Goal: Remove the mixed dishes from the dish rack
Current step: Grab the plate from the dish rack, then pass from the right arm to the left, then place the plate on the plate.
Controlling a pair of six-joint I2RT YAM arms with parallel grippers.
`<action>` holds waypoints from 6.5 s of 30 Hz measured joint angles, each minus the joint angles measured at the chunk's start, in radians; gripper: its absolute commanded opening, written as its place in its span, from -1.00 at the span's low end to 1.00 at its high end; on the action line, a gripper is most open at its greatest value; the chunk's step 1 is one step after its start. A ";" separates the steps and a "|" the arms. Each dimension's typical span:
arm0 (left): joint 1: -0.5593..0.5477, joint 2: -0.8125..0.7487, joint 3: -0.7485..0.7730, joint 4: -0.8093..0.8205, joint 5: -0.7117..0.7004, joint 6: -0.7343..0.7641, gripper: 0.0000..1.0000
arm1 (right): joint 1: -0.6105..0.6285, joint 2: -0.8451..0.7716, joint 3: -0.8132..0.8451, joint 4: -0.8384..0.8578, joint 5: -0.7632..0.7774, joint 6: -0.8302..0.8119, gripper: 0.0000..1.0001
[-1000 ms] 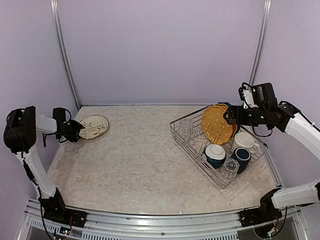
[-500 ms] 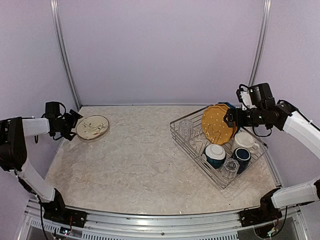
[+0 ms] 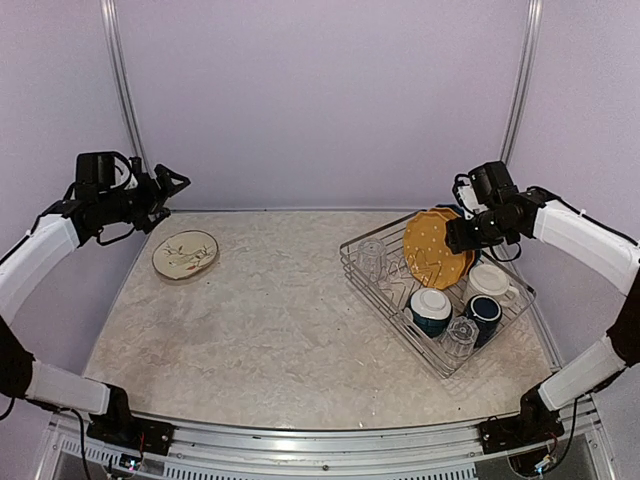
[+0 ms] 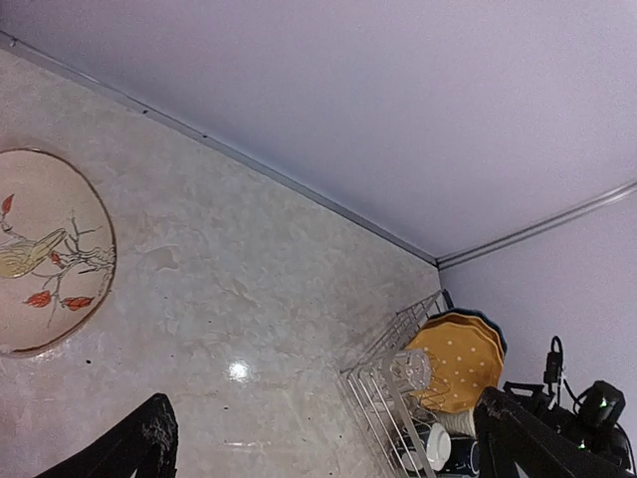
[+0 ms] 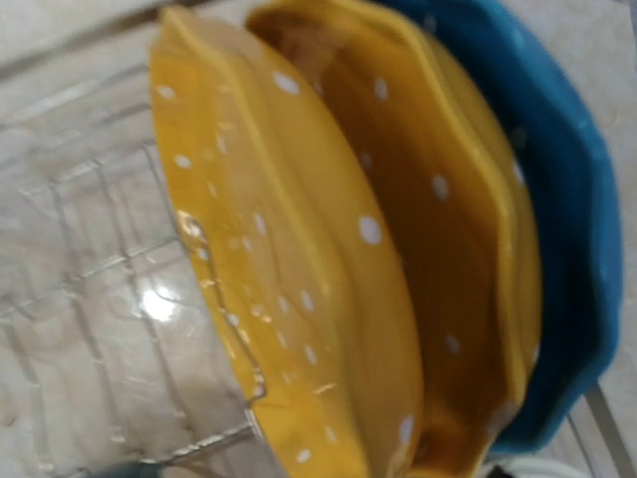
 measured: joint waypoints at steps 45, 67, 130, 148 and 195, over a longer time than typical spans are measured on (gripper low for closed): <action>-0.312 0.012 0.238 -0.157 0.155 0.400 0.98 | -0.049 0.224 0.011 0.180 -0.048 -0.216 -0.59; -0.312 0.027 0.236 -0.164 0.149 0.396 0.98 | -0.022 0.045 0.031 0.033 -0.017 -0.227 -1.00; -0.702 0.642 0.364 0.508 0.310 -0.335 -0.57 | 0.079 -0.211 -0.515 1.070 -0.729 0.849 -1.00; -0.676 0.645 0.346 0.380 0.236 -0.241 -1.00 | 0.085 -0.160 -0.506 1.092 -0.713 0.838 0.99; 0.215 0.529 0.002 0.132 -0.007 -0.232 -1.00 | 0.071 -0.360 -0.359 0.547 -0.357 0.397 1.00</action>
